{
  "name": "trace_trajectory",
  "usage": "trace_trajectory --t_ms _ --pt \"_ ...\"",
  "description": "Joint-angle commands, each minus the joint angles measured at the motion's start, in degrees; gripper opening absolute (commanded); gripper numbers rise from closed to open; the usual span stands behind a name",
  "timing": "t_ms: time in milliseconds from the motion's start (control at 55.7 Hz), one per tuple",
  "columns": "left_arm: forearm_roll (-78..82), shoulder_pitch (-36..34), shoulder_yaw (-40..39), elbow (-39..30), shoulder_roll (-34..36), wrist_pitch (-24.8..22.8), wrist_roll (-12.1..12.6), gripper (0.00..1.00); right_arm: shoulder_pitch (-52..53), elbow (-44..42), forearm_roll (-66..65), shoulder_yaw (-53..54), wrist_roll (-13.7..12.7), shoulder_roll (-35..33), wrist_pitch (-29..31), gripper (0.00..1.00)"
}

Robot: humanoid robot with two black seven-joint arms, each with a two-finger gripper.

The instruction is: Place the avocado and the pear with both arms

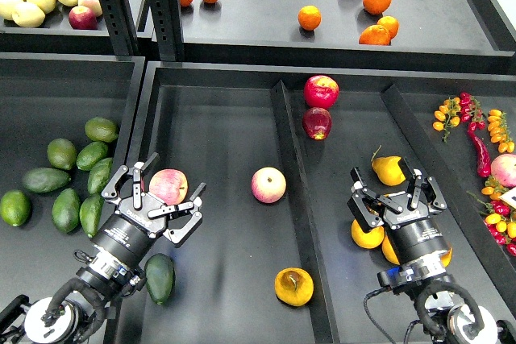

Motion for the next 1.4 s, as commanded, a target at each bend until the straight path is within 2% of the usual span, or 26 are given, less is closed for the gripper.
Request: trace_trajectory --t_ms 0,485,880,1006,1114,1132,1384 --pt "0.07 0.54 -0.23 0.29 0.0 0.0 0.04 1.0 -0.04 -0.01 -0.01 -0.1 0.0 0.0 0.0 1.0" --pt "0.94 2.12 -1.11 -0.41 0.0 0.0 0.22 1.0 0.05 -0.1 -0.01 -0.98 0.0 0.0 0.0 1.0" --pt "15.27 1.07 -1.2 -1.73 0.0 0.0 4.26 1.0 -0.04 -0.1 -0.09 -1.07 0.0 0.0 0.09 1.0" --pt "18.26 -0.87 -0.58 -3.14 0.0 0.0 6.99 0.99 -0.12 -0.36 -0.09 -1.86 -0.08 0.0 0.09 1.0" --pt "19.75 -5.26 1.52 -3.4 6.76 0.0 10.33 0.99 -0.04 -0.45 -0.53 -2.56 -0.08 0.0 0.0 1.0" --pt "20.36 -8.13 3.09 -3.4 10.16 0.0 11.29 0.99 -0.04 -0.45 -0.62 -2.83 -0.08 0.0 0.0 1.0" --pt "21.34 -21.07 13.73 -3.4 22.66 0.0 12.35 0.99 1.19 -0.36 -0.71 -3.62 0.44 0.0 -2.63 1.0"
